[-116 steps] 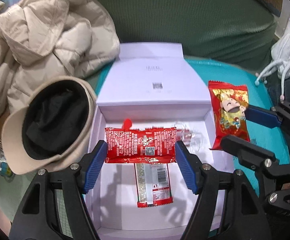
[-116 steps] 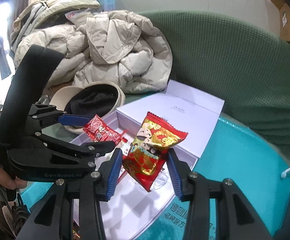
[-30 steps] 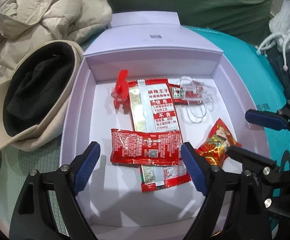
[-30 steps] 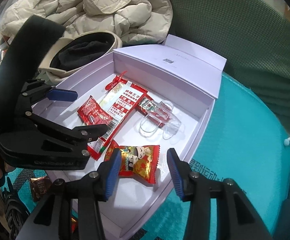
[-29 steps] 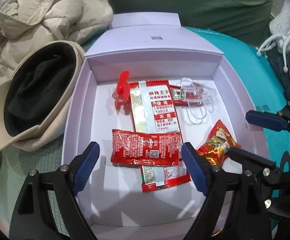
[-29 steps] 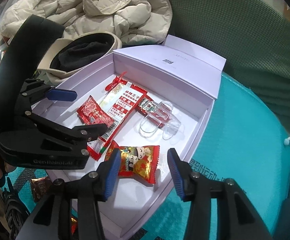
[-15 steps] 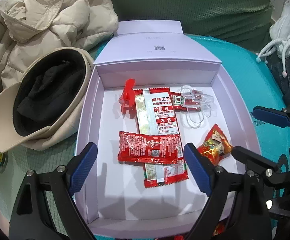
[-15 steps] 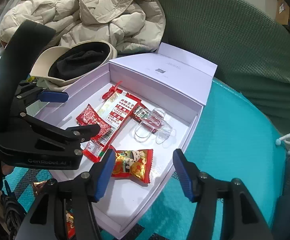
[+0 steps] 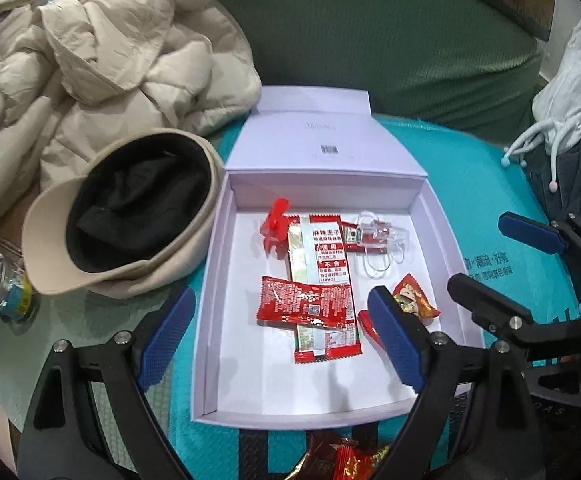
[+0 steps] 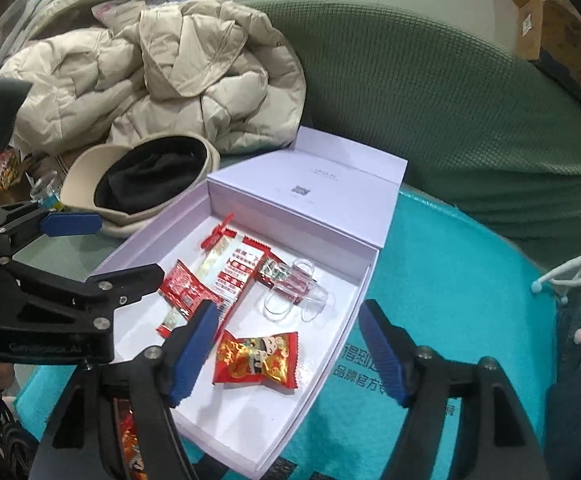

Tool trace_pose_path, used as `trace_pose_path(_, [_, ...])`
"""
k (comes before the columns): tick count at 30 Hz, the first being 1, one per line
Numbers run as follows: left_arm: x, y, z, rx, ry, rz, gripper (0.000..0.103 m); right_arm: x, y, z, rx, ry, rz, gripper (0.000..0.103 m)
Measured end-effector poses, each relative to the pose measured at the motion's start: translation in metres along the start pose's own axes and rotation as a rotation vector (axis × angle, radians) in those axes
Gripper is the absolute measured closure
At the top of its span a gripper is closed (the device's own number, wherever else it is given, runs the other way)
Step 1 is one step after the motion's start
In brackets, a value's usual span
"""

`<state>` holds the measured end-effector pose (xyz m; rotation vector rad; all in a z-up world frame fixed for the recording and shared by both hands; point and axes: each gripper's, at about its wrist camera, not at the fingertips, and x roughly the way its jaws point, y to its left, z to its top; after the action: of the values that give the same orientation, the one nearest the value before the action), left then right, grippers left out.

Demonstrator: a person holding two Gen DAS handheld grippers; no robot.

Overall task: Organize objects
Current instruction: 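Move both tools back from the box toward the two snacks on the mat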

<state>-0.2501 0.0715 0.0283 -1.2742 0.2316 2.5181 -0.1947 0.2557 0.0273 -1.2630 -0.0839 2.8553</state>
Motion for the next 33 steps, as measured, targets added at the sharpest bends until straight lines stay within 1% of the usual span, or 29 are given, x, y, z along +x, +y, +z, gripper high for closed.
trace_pose_path(9, [-0.042,0.008,-0.005,-0.044,-0.063,0.033,0.015,-0.031,0.008,0.004,0.009,-0.064,0.007,0.024])
trace_pose_path(13, [-0.061,0.009,-0.01,-0.059,-0.082,0.053,0.015,-0.05,0.014,0.004,-0.001,-0.106,0.023,0.024])
trace_pose_path(19, [-0.085,0.012,-0.019,-0.092,-0.104,0.073,0.015,-0.074,0.02,0.001,-0.004,-0.134,0.031,0.023])
trace_pose_path(23, [-0.103,0.014,-0.027,-0.117,-0.13,0.092,0.015,-0.09,0.022,-0.003,-0.003,-0.156,0.025,0.023])
trace_pose_path(33, [-0.142,0.018,-0.058,-0.166,-0.172,0.178,0.015,-0.12,0.039,-0.016,-0.016,-0.176,0.029,0.023])
